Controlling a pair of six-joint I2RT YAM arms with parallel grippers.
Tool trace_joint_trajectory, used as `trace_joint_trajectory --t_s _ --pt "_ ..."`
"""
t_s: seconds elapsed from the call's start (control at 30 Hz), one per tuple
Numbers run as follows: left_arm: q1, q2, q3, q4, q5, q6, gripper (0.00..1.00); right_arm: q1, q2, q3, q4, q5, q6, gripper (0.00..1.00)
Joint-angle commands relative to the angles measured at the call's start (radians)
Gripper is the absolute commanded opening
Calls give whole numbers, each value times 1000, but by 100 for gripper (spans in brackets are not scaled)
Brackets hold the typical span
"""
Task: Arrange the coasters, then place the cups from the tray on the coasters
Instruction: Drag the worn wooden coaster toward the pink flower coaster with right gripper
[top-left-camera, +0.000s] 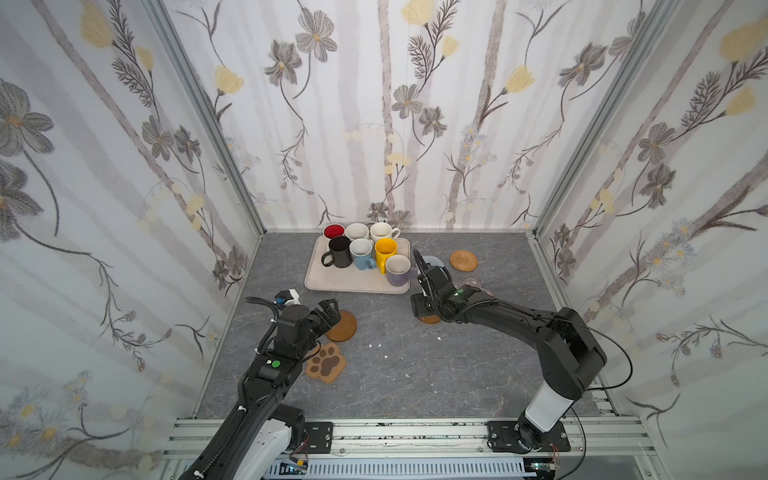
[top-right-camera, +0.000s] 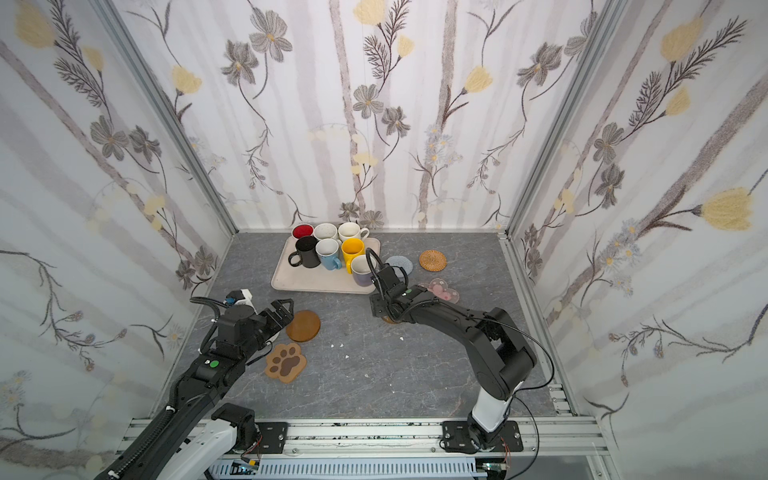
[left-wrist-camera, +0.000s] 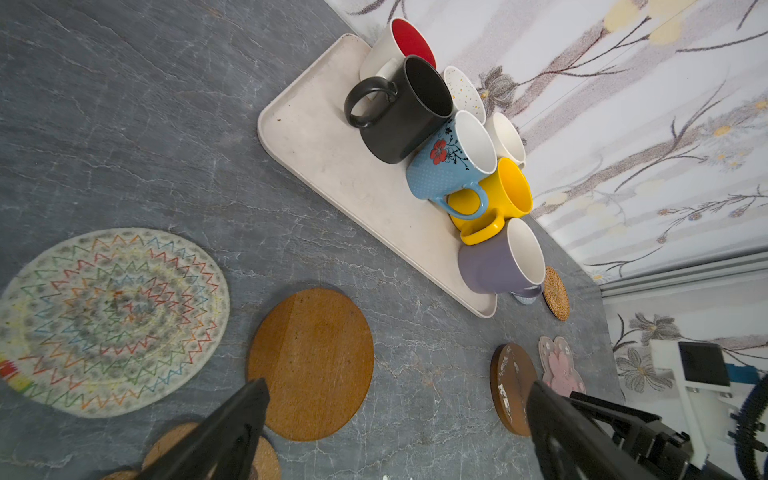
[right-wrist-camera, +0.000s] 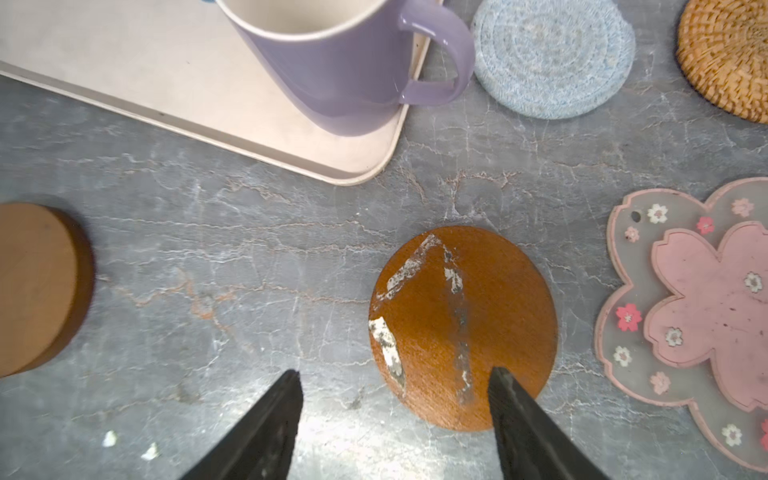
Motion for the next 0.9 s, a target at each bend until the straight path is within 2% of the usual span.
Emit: trace_joint_trajectory --t_s 0.0,0.23,0.4,0.6,0.87 --pt "-31 -5 -2 25 -48 3 100 -17 -79 -65 77 -98 45 73" --pt "-134 41 -2 36 -133 -15 100 -106 -254 -300 209 -307 126 71" --pt "-157 71 -5 60 -149 -17 100 -153 -332 -452 303 -400 172 68" --pt "-160 85 -12 82 -157 -14 100 -200 -329 -585 476 -519 245 68" --pt "-158 124 -2 107 -138 -17 100 -204 -230 -619 664 -618 330 66"
